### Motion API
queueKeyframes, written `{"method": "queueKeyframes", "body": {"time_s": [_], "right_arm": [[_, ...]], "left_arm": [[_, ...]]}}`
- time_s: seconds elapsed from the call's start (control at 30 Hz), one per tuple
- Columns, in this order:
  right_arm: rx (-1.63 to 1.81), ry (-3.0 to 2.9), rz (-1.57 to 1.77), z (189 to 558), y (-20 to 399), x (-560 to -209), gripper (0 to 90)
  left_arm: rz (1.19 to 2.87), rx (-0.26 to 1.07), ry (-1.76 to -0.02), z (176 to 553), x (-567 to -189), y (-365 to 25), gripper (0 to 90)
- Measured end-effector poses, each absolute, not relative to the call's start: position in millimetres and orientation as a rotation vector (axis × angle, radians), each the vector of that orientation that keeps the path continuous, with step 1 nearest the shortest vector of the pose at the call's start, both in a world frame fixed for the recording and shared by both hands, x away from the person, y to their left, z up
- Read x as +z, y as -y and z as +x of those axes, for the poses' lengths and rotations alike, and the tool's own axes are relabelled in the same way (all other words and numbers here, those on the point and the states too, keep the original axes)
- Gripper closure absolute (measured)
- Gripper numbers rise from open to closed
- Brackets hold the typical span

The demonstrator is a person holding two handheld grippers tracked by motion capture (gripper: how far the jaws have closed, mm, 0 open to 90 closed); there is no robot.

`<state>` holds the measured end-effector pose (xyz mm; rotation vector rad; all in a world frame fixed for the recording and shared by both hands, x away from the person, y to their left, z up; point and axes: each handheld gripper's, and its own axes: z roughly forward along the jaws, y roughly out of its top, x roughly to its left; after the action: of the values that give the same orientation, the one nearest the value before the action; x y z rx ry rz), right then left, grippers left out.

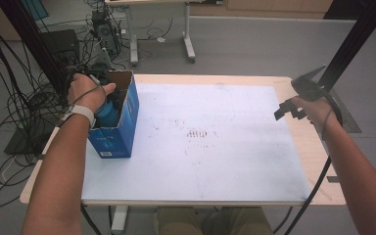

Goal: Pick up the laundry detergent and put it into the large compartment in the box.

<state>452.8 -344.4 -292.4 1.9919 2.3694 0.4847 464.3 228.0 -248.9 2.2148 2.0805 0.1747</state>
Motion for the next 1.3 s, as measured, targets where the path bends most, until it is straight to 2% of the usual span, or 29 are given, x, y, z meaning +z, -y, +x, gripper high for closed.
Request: {"method": "queueKeyframes", "body": {"time_s": [0.77,1.3], "right_arm": [[0.476,-2.367,2.003,452.8,346.4,-296.9,9.6],[0.475,-2.366,2.009,453.0,347.0,-299.9,9.6]], "left_arm": [[2.224,0.155,-2.092,463.5,-276.1,-232.2,38.3],[2.226,0.153,-2.099,466.2,-277.8,-231.5,38.3]]}}
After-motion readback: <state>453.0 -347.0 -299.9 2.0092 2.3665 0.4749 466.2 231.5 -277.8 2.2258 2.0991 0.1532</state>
